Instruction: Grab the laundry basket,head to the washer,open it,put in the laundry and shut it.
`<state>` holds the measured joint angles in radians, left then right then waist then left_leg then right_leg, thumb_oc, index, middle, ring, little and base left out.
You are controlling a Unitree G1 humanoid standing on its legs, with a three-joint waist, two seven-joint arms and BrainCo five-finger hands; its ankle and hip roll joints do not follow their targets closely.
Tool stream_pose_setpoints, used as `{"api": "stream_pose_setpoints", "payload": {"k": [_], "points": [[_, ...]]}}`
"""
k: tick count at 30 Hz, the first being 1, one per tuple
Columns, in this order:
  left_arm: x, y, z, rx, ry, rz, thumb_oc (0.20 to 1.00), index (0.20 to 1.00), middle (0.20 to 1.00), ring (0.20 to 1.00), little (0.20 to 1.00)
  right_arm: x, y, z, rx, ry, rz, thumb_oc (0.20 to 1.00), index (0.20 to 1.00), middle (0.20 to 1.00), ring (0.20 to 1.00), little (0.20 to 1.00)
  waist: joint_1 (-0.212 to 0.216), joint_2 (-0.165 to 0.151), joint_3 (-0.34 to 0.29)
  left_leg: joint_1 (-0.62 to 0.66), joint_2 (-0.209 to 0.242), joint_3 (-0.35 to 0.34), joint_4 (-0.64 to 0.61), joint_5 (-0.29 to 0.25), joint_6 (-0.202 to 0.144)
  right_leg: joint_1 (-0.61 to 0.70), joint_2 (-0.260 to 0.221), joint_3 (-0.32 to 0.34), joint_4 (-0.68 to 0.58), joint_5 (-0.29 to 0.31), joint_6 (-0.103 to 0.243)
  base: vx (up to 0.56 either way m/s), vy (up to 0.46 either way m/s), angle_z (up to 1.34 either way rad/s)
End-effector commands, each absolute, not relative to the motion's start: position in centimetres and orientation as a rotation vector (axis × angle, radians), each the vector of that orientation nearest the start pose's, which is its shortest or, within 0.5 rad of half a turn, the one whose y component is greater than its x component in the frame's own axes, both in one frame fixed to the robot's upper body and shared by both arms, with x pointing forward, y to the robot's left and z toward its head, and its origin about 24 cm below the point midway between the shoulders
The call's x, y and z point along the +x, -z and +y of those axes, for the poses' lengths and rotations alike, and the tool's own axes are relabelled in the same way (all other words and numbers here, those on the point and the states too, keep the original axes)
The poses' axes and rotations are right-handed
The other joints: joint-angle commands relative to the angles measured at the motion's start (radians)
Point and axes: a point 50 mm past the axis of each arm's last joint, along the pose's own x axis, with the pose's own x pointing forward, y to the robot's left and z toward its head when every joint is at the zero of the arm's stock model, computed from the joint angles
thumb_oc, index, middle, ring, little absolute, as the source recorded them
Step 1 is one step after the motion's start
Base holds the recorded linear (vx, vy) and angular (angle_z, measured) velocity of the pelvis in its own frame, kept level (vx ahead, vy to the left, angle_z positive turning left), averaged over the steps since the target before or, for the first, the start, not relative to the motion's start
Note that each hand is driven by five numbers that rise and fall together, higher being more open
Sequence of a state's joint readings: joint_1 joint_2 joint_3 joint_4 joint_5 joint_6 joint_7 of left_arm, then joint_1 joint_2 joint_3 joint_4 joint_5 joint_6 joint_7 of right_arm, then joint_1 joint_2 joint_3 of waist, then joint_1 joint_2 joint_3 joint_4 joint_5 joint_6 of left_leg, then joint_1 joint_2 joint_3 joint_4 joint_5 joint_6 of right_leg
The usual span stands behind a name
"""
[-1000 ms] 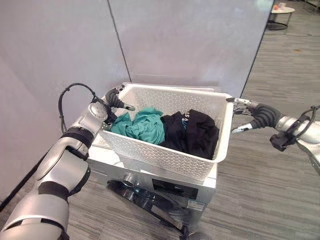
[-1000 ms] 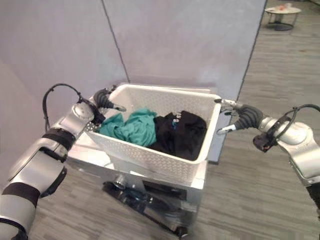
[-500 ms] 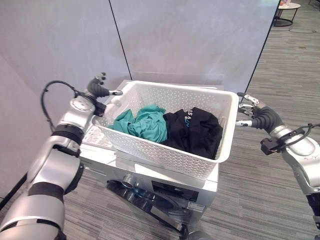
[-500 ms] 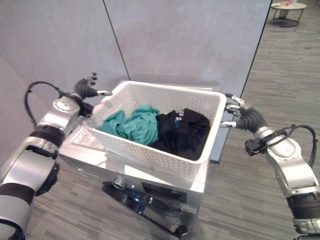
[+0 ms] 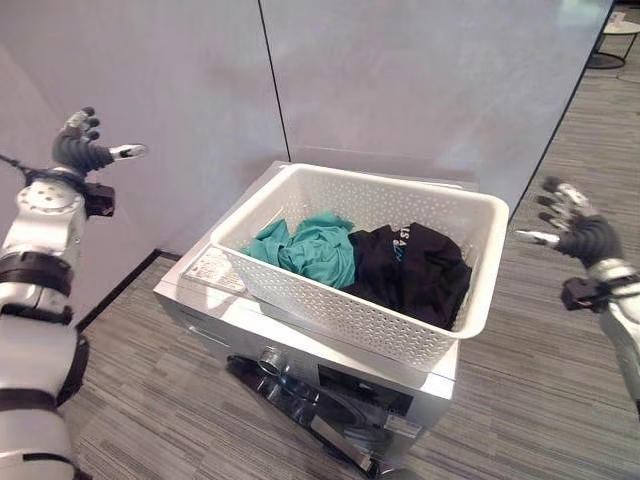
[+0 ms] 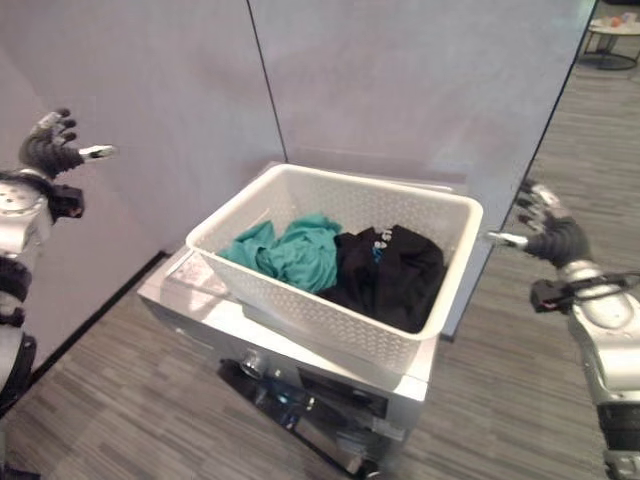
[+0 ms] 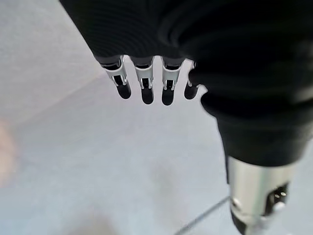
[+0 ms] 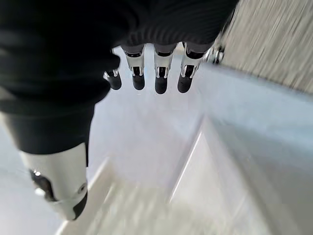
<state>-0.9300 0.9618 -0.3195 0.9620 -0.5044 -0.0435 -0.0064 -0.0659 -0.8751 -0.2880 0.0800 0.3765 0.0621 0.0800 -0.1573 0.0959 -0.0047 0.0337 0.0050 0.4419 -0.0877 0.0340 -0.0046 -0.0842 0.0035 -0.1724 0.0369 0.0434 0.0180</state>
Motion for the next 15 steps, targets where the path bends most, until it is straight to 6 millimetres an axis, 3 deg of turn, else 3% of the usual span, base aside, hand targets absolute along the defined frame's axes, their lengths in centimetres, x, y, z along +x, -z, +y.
{"api": "stream_pose_setpoints", "payload": {"k": [1, 2, 3, 4, 5, 7, 8, 9, 10, 15], "points": [[32.4, -20.9, 38.9, 0.425, -0.414, -0.068, 1.0, 1.0, 1.0, 1.0, 1.0, 22.9, -15.8, -36.5, -0.417, 0.315, -0.151, 1.0, 1.0, 1.0, 1.0, 1.0, 0.026, -0.057, -0.075, 0.021, 0.049, -0.073, 0.009, -0.006, -0.054, 0.038, -0.098, 0.04, -0.124, 0.075, 0.147, 0.0, 0.0, 0.0], [30.1, -19.1, 40.3, 0.422, -0.442, -0.044, 1.0, 1.0, 1.0, 1.0, 1.0, 21.6, -15.0, -37.6, -0.451, 0.389, -0.12, 1.0, 1.0, 1.0, 1.0, 1.0, 0.045, -0.077, -0.048, -0.003, 0.046, -0.116, 0.098, -0.042, -0.047, 0.041, -0.098, 0.062, -0.117, 0.072, 0.135, -0.04, -0.037, -0.05], [29.9, -18.9, 40.4, 0.42, -0.446, -0.04, 1.0, 1.0, 1.0, 1.0, 1.0, 21.7, -15.0, -37.5, -0.454, 0.385, -0.121, 1.0, 1.0, 1.0, 1.0, 1.0, 0.042, -0.076, -0.049, -0.011, 0.047, -0.114, 0.11, -0.044, -0.047, 0.039, -0.099, 0.064, -0.118, 0.076, 0.133, -0.13, -0.027, -0.43], [26.2, -14.7, 42.2, 0.332, -0.529, 0.033, 1.0, 1.0, 1.0, 1.0, 1.0, 21.5, -13.5, -38.6, -0.441, 0.437, -0.057, 1.0, 1.0, 1.0, 1.0, 1.0, 0.092, -0.095, 0.011, -0.057, 0.029, -0.307, 0.253, -0.129, -0.046, 0.026, -0.089, 0.132, -0.089, 0.071, 0.117, -0.13, -0.002, -0.57], [26.0, -14.6, 42.3, 0.33, -0.533, 0.034, 1.0, 1.0, 1.0, 1.0, 1.0, 21.6, -13.6, -38.5, -0.442, 0.433, -0.059, 1.0, 1.0, 1.0, 1.0, 1.0, 0.088, -0.095, 0.012, -0.061, 0.028, -0.306, 0.256, -0.125, -0.046, 0.022, -0.09, 0.133, -0.088, 0.074, 0.116, -0.14, 0.037, -0.63], [24.1, -11.7, 42.8, 0.293, -0.579, 0.099, 1.0, 1.0, 1.0, 1.0, 1.0, 20.9, -12.1, -39.7, -0.457, 0.506, 0.01, 1.0, 1.0, 1.0, 1.0, 1.0, 0.113, -0.095, 0.042, -0.064, 0.013, -0.384, 0.265, -0.128, -0.059, 0.014, -0.098, 0.15, -0.072, 0.081, 0.123, -0.09, 0.075, -0.73], [23.8, -11.6, 42.9, 0.291, -0.584, 0.102, 1.0, 1.0, 1.0, 1.0, 1.0, 21.0, -12.2, -39.7, -0.462, 0.501, 0.008, 1.0, 1.0, 1.0, 1.0, 1.0, 0.107, -0.092, 0.041, -0.063, 0.012, -0.386, 0.264, -0.128, -0.058, 0.015, -0.099, 0.149, -0.069, 0.079, 0.124, -0.09, 0.172, -0.65], [22.8, -9.8, 43.0, 0.272, -0.606, 0.149, 1.0, 1.0, 1.0, 1.0, 1.0, 19.8, -10.3, -41.3, -0.434, 0.578, 0.106, 1.0, 1.0, 1.0, 1.0, 1.0, 0.099, -0.084, 0.047, -0.054, 0.018, -0.352, 0.241, -0.134, -0.041, 0.004, -0.12, 0.133, -0.057, 0.085, 0.138, -0.09, 0.233, -0.15], [21.9, -8.5, 43.4, 0.273, -0.634, 0.201, 1.0, 1.0, 1.0, 1.0, 1.0, 19.8, -9.2, -41.6, -0.417, 0.59, 0.149, 1.0, 1.0, 1.0, 1.0, 1.0, 0.096, -0.084, 0.048, -0.062, -0.002, -0.349, 0.255, -0.144, -0.028, -0.013, -0.135, 0.141, -0.05, 0.092, 0.15, -0.13, 0.309, 0.22], [18.0, -3.7, 44.1, 0.205, -0.695, 0.389, 1.0, 1.0, 1.0, 1.0, 1.0, 19.7, -5.4, -41.4, -0.301, 0.533, 0.305, 1.0, 1.0, 1.0, 1.0, 1.0, 0.104, -0.095, 0.072, -0.068, -0.041, -0.257, 0.304, -0.198, 0.017, -0.079, -0.183, 0.203, -0.027, 0.153, 0.195, -0.12, 0.268, -0.38]]}}
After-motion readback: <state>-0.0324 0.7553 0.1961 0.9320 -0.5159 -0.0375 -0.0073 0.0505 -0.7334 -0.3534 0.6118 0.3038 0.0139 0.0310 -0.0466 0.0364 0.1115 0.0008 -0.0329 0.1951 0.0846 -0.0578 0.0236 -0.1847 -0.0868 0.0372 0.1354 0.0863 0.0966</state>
